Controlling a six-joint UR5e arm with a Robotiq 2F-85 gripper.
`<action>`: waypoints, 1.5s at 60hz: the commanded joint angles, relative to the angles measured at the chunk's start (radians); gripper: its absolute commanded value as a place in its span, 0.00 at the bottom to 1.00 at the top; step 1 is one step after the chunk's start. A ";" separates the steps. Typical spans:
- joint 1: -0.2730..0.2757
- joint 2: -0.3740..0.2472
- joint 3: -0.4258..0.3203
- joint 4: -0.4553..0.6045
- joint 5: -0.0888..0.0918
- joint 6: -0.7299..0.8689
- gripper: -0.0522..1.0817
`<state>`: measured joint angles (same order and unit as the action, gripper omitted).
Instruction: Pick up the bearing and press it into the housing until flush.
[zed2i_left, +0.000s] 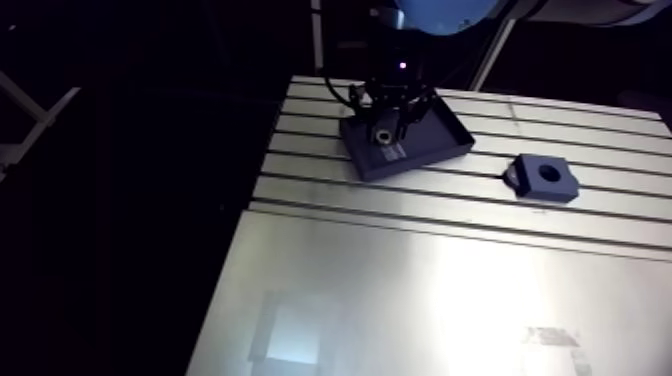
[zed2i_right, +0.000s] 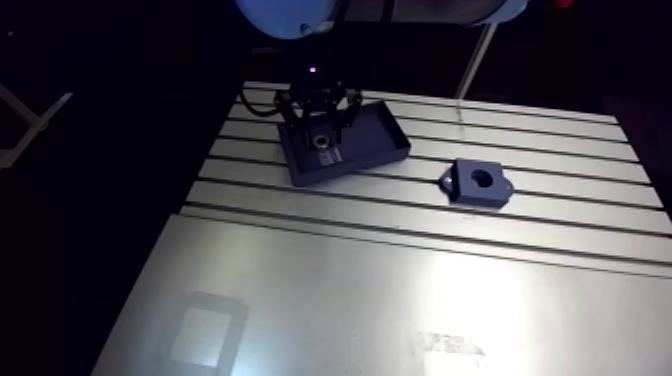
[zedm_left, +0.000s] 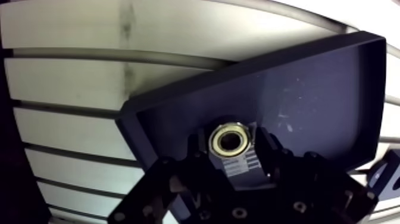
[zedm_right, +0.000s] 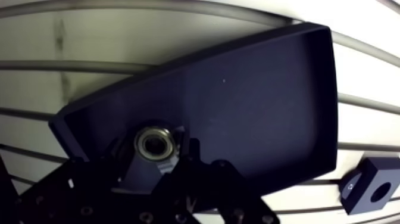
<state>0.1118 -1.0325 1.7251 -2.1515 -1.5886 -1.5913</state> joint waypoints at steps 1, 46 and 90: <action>-0.001 0.001 0.000 0.000 0.000 0.000 0.47; 0.000 0.000 0.000 -0.003 0.000 0.000 0.54; 0.009 -0.050 -0.026 0.016 0.007 -0.013 0.60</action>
<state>0.1143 -1.0477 1.7184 -2.1551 -1.5833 -1.5939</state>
